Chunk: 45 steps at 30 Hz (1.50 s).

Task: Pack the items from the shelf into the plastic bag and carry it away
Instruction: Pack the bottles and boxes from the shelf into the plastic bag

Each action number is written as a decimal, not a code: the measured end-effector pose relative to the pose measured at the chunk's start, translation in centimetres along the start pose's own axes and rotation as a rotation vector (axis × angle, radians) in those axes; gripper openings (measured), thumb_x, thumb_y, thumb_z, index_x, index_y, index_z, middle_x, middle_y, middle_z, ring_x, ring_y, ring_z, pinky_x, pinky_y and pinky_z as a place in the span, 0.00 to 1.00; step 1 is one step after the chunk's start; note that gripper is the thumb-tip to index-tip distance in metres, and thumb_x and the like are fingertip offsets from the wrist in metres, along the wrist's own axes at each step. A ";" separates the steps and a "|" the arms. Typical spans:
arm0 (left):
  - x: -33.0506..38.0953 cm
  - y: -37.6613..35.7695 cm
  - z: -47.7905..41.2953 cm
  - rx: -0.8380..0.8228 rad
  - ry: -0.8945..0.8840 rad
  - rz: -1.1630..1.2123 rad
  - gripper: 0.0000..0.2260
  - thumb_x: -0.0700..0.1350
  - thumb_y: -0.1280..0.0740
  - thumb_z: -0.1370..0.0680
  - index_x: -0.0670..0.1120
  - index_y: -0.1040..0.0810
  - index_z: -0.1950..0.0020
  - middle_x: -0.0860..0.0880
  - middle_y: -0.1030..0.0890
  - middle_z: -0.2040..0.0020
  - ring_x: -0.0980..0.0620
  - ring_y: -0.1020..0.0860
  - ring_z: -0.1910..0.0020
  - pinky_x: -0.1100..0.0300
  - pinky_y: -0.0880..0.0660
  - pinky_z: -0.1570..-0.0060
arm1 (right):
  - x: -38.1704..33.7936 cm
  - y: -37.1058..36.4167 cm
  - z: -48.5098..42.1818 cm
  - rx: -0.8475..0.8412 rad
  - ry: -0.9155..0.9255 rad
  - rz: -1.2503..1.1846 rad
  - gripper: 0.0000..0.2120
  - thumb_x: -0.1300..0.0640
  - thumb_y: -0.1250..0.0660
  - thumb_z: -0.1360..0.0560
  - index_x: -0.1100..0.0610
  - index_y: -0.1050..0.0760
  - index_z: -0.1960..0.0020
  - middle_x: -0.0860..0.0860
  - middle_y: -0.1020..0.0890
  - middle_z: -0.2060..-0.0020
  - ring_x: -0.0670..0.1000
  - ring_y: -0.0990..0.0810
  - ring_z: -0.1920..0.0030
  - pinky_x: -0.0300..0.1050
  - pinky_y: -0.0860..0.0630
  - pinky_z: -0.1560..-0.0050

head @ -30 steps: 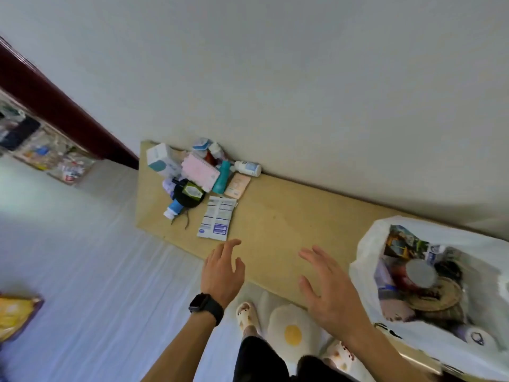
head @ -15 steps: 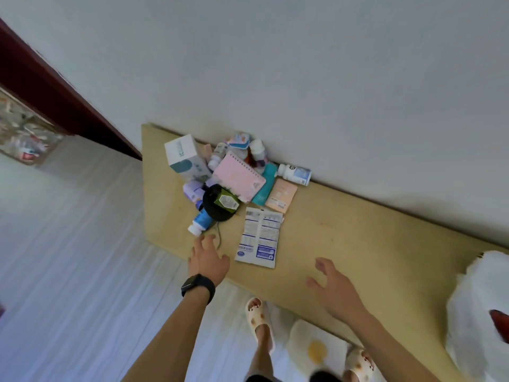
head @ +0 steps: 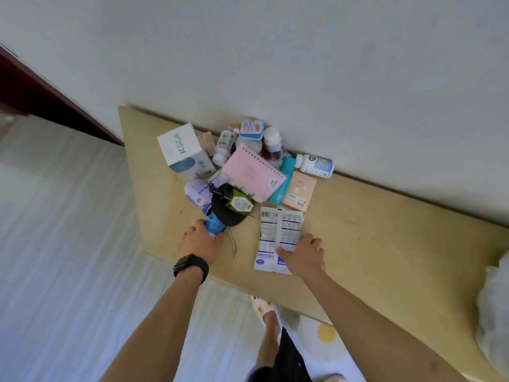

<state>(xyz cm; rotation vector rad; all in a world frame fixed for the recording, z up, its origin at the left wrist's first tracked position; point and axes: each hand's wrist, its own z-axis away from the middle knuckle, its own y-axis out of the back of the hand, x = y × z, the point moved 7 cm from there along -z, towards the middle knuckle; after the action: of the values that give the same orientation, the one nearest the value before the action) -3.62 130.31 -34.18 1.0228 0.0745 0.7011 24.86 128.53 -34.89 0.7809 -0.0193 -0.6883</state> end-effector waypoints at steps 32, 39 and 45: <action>43.8 -9.3 38.1 -0.384 -0.785 0.564 0.10 0.58 0.33 0.24 0.54 0.27 0.49 0.53 0.16 0.58 0.54 0.21 0.66 0.47 0.22 0.61 | 42.0 34.5 21.1 0.758 0.085 -0.993 0.04 0.53 0.37 0.19 0.53 0.30 0.48 0.52 0.16 0.56 0.46 0.16 0.63 0.36 0.24 0.68; 52.8 -18.6 47.2 -0.248 -1.038 -0.268 0.24 0.67 0.41 0.28 0.54 0.33 0.39 0.54 0.20 0.55 0.51 0.21 0.59 0.55 0.23 0.63 | 55.4 35.9 17.3 0.313 -0.052 -0.744 0.06 0.52 0.37 0.19 0.56 0.27 0.48 0.51 0.14 0.63 0.48 0.17 0.68 0.47 0.22 0.69; 53.2 -25.5 49.0 -0.211 -0.968 -0.904 0.20 0.60 0.38 0.24 0.47 0.25 0.42 0.48 0.18 0.51 0.46 0.21 0.54 0.56 0.30 0.58 | 58.0 34.6 12.5 -0.082 -0.033 -0.528 0.07 0.53 0.39 0.19 0.55 0.25 0.48 0.51 0.19 0.60 0.49 0.24 0.65 0.41 0.28 0.68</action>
<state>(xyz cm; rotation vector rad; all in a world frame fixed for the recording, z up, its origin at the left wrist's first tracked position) 68.92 115.19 -14.54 0.9069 -0.3567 -0.6240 86.51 104.52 -16.60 0.6987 0.1904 -1.1942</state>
